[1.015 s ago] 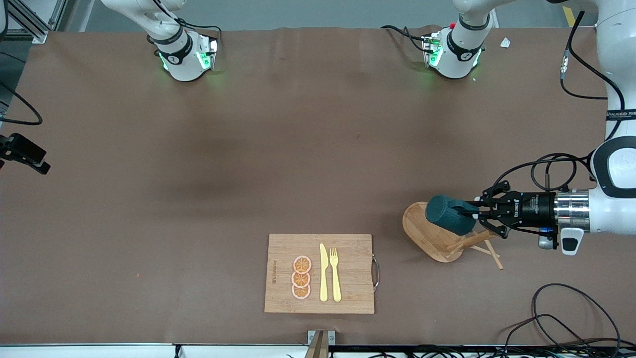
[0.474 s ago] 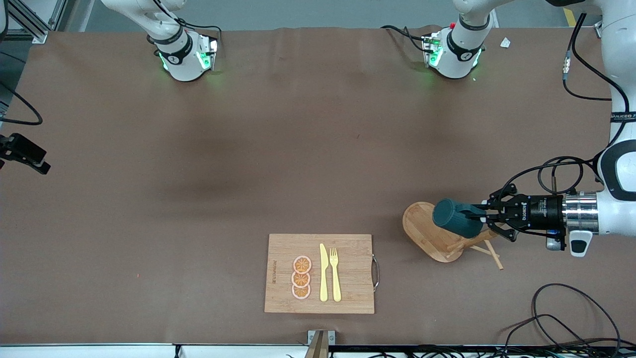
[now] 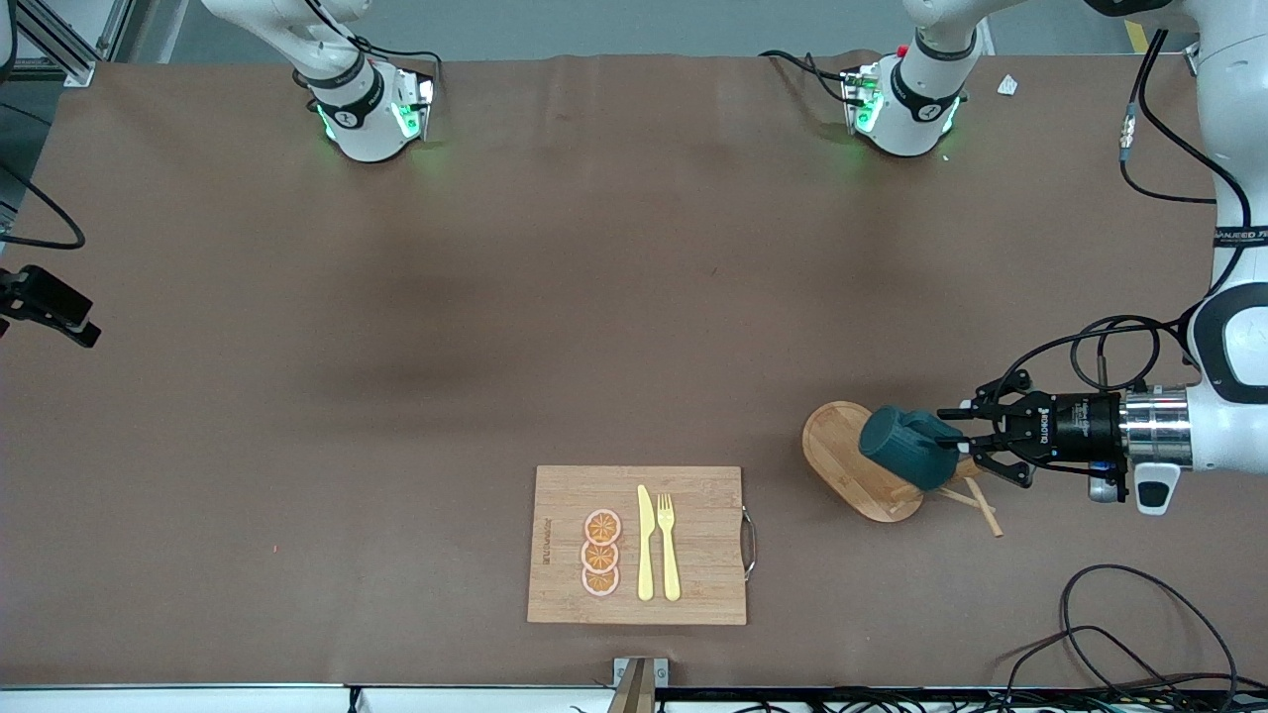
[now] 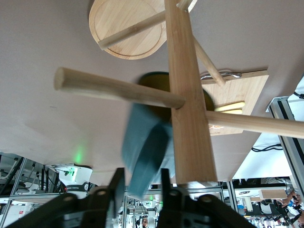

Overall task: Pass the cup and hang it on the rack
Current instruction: 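Hang the mug handle onto a rack peg with the left gripper, then open the left gripper and lift it away from the mug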

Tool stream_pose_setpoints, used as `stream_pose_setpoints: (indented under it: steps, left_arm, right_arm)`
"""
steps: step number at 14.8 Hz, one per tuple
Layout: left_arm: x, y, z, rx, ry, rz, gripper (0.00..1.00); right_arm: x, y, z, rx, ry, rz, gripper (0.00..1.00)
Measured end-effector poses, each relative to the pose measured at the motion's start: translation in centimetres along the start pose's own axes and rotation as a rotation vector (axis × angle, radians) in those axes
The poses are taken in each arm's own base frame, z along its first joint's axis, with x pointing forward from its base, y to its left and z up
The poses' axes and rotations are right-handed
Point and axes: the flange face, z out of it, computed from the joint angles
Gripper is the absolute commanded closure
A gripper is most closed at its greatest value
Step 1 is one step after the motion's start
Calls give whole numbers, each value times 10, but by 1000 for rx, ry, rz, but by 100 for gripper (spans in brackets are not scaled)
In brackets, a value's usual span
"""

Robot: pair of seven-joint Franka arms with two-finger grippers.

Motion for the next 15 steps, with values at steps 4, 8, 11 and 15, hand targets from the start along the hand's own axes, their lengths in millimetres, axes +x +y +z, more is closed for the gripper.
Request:
stream_pose_setpoints:
  steps: [4,8,11,15]
  left_arm:
    - [-9,3,2,0,-6,13,0]
    - [-39,8,4,1,-12,29,0]
    - [-85,6,6,30,65,90,0]
    - [-160,-5,20,107,305,231,0]
  right_arm:
    - [0,0,0,0,0,0,0]
    - [0,0,0,0,0,0,0]
    - [0,0,0,0,0,0,0]
    - [0,0,0,0,1,0,0]
